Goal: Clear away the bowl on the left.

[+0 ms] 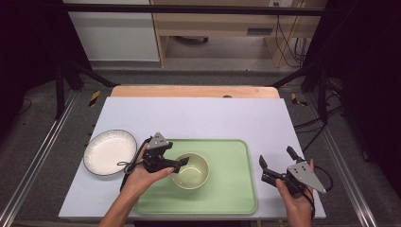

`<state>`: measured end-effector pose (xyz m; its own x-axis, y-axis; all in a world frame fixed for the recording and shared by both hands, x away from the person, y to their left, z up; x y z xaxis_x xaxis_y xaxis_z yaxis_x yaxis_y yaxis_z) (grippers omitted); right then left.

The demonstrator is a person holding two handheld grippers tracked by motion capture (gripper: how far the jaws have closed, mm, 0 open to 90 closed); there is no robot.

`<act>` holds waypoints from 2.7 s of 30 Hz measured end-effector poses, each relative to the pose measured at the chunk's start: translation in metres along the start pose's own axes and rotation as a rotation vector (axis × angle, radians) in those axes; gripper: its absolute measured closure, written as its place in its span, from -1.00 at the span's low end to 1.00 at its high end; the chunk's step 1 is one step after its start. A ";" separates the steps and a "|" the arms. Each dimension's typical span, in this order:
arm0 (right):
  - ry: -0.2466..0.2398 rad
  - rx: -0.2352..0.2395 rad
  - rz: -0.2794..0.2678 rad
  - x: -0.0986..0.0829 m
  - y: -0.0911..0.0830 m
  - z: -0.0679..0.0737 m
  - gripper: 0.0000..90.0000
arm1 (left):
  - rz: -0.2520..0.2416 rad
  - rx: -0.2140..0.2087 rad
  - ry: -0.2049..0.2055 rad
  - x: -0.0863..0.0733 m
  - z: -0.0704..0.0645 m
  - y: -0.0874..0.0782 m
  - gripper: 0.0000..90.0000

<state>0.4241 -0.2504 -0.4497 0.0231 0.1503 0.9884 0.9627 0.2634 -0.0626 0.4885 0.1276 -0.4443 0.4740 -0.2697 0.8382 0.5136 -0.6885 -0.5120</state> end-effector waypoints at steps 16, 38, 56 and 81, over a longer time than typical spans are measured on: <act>0.004 -0.005 0.001 0.000 0.000 -0.001 -0.93 | -0.114 -0.001 0.063 0.009 0.005 -0.018 -0.93; 0.009 -0.013 -0.002 0.000 -0.002 -0.002 -0.93 | -0.212 0.032 0.088 0.012 0.015 -0.051 -0.92; 0.003 -0.006 -0.004 0.000 -0.001 0.000 -0.93 | -0.294 0.036 0.066 -0.007 0.035 -0.087 -0.94; 0.005 -0.009 0.004 0.000 -0.001 0.000 -0.93 | -0.415 0.133 0.011 -0.023 0.084 -0.150 -0.94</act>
<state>0.4233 -0.2508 -0.4499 0.0280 0.1467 0.9888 0.9650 0.2541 -0.0650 0.4606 0.2929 -0.4024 0.2003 0.0039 0.9797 0.7470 -0.6477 -0.1501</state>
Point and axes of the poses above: each handheld gripper's, and its own axes: y roughly forward along the jaws, x roughly out of its top, z roughly to its left, the point moved 3 cm from there along y, roughly forward along the jaws, and after that the axes turned 4 degrees about -y, right-handed, at the moved point
